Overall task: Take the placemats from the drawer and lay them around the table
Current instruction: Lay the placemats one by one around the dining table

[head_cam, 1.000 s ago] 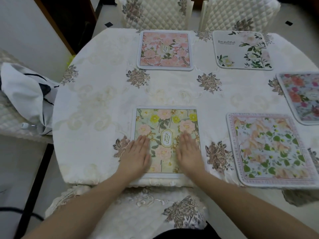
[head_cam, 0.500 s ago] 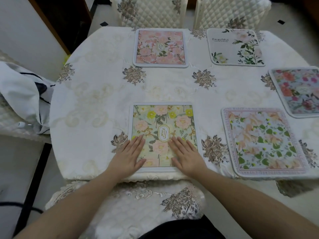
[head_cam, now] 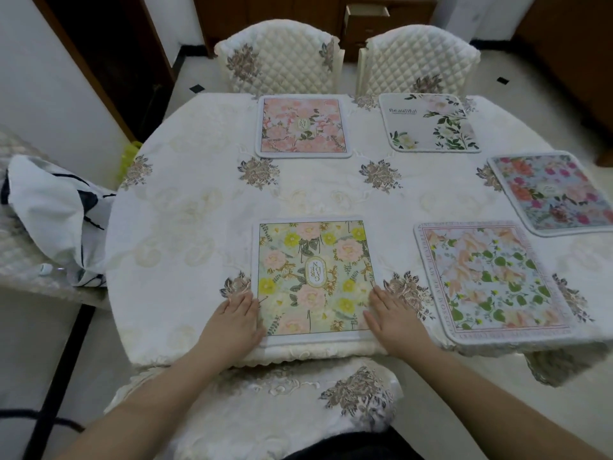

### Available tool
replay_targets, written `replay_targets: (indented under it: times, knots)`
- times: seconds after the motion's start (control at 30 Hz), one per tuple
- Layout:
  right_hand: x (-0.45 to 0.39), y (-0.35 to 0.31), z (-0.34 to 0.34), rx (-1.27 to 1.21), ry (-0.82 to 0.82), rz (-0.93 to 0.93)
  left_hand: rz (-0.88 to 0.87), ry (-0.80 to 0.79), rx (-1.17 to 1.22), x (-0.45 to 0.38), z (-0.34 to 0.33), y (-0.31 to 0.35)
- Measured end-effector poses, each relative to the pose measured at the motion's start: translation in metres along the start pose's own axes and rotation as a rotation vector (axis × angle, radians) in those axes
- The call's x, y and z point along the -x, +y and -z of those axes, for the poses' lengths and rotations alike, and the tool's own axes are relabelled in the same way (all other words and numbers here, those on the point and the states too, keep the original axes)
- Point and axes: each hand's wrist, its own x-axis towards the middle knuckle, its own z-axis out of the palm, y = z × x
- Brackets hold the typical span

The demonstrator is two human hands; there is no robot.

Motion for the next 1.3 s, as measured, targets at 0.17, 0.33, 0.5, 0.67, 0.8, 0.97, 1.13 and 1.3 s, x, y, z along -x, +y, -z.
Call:
replay_targets:
  times: [0.17, 0.33, 0.5, 0.67, 0.8, 0.97, 1.13, 1.3]
  knots:
    - [0.025, -0.012, 0.026, -0.145, 0.098, -0.124, -0.054, 0.066, 0.131, -0.019, 0.035, 0.027]
    - [0.064, -0.01, 0.057, -0.159, 0.282, -0.217, -0.162, 0.148, 0.192, -0.035, 0.072, 0.069]
    - [0.098, 0.017, 0.085, -0.15, 0.381, -0.378, -0.294, 0.27, 0.165, -0.045, 0.121, 0.122]
    - [0.128, 0.07, 0.1, -0.163, 0.475, -0.499, -0.372, 0.276, 0.161, -0.064, 0.152, 0.181]
    - [0.159, 0.121, 0.108, -0.191, 0.546, -0.582, -0.46, 0.269, 0.106, -0.079, 0.172, 0.235]
    - [0.203, 0.188, 0.115, -0.234, 0.606, -0.751, -0.624, 0.278, 0.04, -0.089, 0.21, 0.31]
    - [0.231, 0.231, 0.115, -0.253, 0.623, -0.844, -0.715, 0.271, 0.003, -0.094, 0.235, 0.384]
    - [0.25, 0.254, 0.119, -0.296, 0.619, -0.901, -0.783, 0.286, -0.02, -0.102, 0.243, 0.442]
